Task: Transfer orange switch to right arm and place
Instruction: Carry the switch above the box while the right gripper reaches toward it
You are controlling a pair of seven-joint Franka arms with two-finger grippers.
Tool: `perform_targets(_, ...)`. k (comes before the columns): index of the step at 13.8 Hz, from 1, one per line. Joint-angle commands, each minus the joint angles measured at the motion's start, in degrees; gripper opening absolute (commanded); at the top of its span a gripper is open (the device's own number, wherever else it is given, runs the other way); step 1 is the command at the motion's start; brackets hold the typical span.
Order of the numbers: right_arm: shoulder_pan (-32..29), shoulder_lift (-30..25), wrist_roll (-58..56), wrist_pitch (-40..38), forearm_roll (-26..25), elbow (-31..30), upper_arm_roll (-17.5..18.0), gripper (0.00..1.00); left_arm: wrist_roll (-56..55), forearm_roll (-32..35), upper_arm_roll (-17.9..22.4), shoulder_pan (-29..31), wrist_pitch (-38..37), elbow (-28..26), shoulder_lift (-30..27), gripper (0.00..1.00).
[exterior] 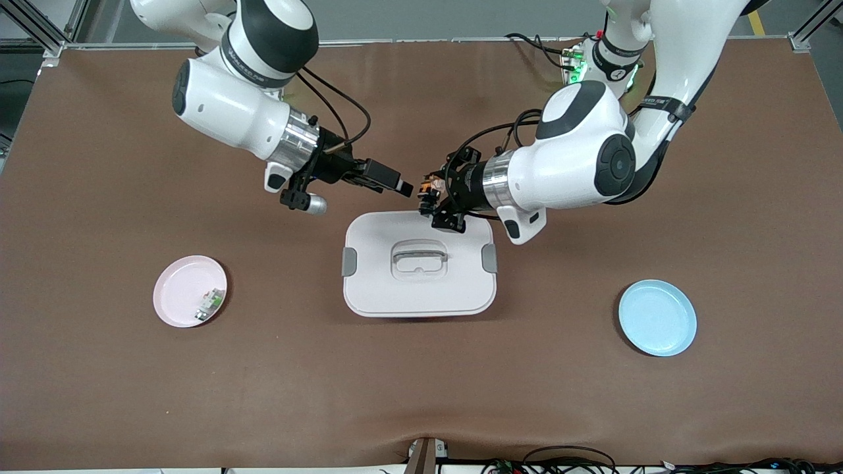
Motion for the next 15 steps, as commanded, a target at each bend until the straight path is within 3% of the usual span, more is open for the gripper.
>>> perform_targets(1, 0.72, 2.24, 1.26, -0.48, 1.37, 2.73, -0.45, 1.00, -1.03, -1.10, -0.07, -0.87, 0.00, 0.85, 0.15, 0.00)
perform_targets(12, 3.53, 5.41, 2.93, -0.57, 1.20, 5.19, -0.54, 0.98, -1.21, -1.10, -0.07, -1.93, 0.44, 1.03, -0.20, 0.00)
perform_targets(15, 3.27, 5.32, 2.84, -1.53, 1.29, 5.19, -0.54, 0.58, -2.18, -1.10, -0.07, -1.93, 0.44, 1.29, -0.19, 0.00)
